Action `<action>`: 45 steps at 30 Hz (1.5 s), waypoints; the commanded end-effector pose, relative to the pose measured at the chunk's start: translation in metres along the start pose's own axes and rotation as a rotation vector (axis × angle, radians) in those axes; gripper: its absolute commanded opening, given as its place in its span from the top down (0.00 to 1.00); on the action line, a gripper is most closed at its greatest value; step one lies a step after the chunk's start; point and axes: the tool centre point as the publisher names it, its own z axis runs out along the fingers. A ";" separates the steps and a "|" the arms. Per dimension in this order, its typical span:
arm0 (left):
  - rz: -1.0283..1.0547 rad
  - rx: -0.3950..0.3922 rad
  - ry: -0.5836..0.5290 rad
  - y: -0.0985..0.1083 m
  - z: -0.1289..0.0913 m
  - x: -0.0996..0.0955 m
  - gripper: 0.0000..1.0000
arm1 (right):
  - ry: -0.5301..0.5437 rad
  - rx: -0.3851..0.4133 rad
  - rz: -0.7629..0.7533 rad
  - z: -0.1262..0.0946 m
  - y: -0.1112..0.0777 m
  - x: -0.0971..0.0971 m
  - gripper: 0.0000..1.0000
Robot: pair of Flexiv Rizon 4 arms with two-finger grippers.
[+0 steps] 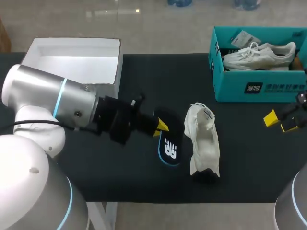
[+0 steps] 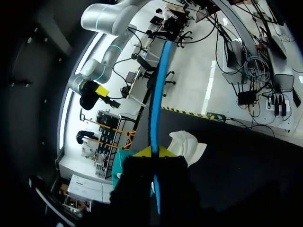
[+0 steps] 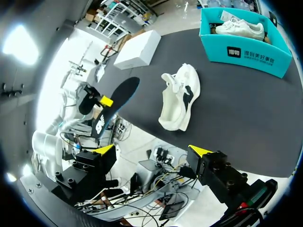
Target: Take the shoe out of the shoebox, open the shoe tongue, remove and reinsert the insole, then place the shoe into the shoebox
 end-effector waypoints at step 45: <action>-0.066 0.343 0.091 -0.045 0.109 -0.002 1.00 | -0.076 -0.085 0.016 -0.062 -0.022 -0.052 0.00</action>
